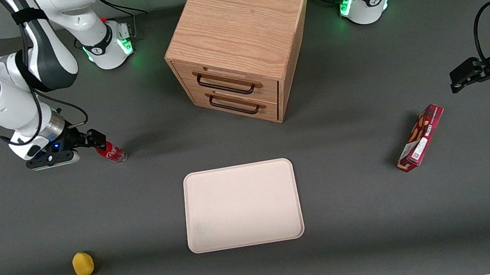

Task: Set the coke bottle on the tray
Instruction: 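Lower the right gripper onto the red Coca-Cola bottle and close it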

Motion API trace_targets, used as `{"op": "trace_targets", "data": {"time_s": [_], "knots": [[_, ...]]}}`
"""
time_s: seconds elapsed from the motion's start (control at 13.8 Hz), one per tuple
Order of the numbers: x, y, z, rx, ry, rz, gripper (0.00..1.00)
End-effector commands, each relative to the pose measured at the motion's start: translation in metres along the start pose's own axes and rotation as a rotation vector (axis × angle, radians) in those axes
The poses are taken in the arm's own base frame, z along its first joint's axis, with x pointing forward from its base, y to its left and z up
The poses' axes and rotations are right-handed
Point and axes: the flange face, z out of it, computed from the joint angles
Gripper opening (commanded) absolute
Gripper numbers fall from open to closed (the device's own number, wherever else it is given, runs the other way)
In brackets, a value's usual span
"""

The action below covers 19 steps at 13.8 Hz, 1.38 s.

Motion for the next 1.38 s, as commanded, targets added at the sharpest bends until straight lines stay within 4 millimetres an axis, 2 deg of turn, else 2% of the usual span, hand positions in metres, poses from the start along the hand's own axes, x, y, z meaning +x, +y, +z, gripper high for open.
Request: {"op": "trace_targets", "data": {"time_s": [0.0,0.29,0.36,0.51,0.72,0.8,0.94,1.09,1.16,1.3], "knots": [[-0.022,0.002,0.006,0.007,0.028,-0.021,0.91],[-0.037,0.004,0.027,0.005,0.038,-0.021,0.82],[-0.037,0.004,0.027,0.004,0.036,-0.021,0.69],[-0.037,0.004,0.027,0.004,0.035,-0.022,0.51],[-0.037,0.004,0.027,0.004,0.032,-0.022,0.12],[-0.038,0.004,0.027,0.004,0.030,-0.024,0.05],[-0.038,0.004,0.029,0.004,0.025,-0.024,0.05],[-0.038,0.003,0.029,0.004,0.022,-0.025,0.00],[-0.034,-0.001,0.024,0.005,0.015,-0.029,0.00],[-0.013,-0.017,-0.005,0.009,-0.003,-0.040,0.00]]}}
